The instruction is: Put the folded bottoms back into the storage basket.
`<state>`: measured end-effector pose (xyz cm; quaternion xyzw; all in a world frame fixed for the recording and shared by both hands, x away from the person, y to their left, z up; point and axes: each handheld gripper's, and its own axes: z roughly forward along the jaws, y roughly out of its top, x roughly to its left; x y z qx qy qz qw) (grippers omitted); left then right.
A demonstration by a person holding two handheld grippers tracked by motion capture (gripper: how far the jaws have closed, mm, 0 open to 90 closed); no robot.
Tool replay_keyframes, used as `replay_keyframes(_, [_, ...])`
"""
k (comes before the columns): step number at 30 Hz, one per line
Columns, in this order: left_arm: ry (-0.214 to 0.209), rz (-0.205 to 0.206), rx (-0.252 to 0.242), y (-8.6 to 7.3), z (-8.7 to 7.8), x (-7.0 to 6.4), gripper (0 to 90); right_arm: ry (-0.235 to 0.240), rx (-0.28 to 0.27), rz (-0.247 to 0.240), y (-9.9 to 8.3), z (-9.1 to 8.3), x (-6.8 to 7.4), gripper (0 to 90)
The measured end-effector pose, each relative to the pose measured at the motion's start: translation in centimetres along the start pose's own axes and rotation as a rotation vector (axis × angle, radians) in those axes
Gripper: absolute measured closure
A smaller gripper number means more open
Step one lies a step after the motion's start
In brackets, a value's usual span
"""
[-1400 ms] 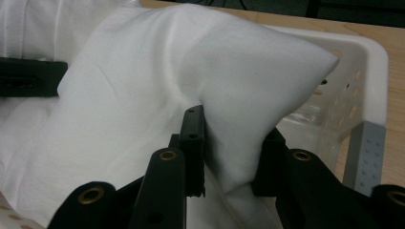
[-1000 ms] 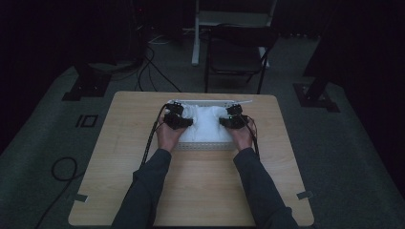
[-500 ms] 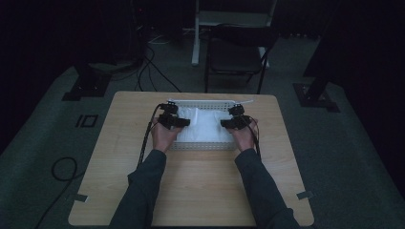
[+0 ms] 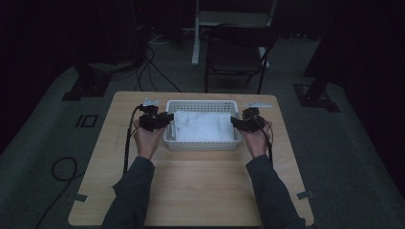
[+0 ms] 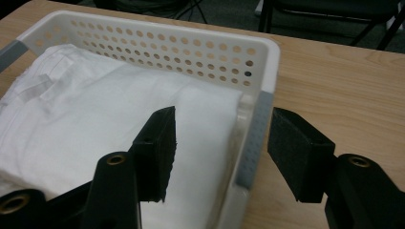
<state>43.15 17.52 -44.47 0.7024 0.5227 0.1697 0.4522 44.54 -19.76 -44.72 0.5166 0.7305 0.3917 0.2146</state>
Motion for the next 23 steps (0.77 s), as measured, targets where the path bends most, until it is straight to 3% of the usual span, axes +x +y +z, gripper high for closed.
replay_keyframes(4, [0.031, 0.004, -0.042, -1.3, -0.9, 1.0, 55.2, 0.0, -0.019, 0.015, -1.2, -1.1, -0.6, 42.6])
replay_keyframes(11, [0.1, -0.026, -0.08, -3.6, -2.5, 2.4, 46.4, -0.007, -0.037, 0.07, -4.3, -1.9, -2.0, 42.7])
replay_keyframes(16, [0.186, 0.015, -0.064, -5.2, -2.7, 2.4, 43.0, -0.029, -0.043, 0.103, -5.9, -2.1, -2.9, 43.1])
replay_keyframes(19, [0.242, 0.029, -0.061, -5.9, -2.5, 2.5, 41.5, -0.065, -0.026, 0.099, -6.8, -2.0, -3.4, 43.1])
replay_keyframes(23, [0.318, 0.029, -0.012, -6.6, -1.4, 3.1, 38.9, -0.133, 0.007, 0.067, -7.8, -1.3, -4.0, 42.7])
